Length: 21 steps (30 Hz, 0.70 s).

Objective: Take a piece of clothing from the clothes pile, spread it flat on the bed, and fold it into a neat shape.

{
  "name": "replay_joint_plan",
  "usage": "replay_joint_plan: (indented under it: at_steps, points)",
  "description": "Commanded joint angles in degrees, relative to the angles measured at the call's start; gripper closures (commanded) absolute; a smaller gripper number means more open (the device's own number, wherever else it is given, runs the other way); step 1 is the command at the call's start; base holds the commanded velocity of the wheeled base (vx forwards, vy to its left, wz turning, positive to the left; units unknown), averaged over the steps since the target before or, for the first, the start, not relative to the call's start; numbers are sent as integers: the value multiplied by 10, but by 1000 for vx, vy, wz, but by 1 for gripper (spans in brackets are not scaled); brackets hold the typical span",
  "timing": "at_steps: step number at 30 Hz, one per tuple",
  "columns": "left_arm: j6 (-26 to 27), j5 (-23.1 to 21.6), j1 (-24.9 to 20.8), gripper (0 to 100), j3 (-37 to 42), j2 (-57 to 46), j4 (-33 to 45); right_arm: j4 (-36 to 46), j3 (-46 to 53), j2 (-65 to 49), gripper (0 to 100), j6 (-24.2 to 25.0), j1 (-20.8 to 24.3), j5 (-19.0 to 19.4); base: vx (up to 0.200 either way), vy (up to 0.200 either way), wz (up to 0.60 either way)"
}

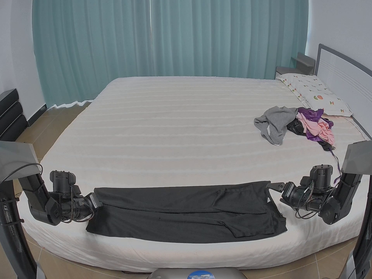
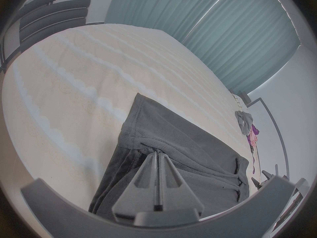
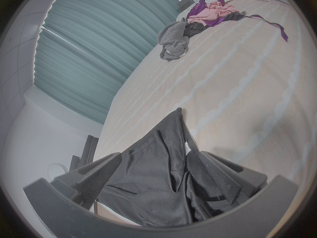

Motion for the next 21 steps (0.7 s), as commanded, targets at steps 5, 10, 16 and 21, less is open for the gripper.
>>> replay_joint_plan:
  at_steps: [5,10,16,21]
  points:
    - [0,0,2,100,0,-4,0,-1,2,0,0,0,3,0,0,0,0]
    - [0,0,2,100,0,-2,2,0,13,-7,0,-3,7,3,0,0,0]
    - [0,0,1,100,0,2,2,0,38,0,0,-62,10,36,0,0,0]
    - [-2,0,2,100,-4,11,2,0,49,22,0,-117,-3,74,0,0,0]
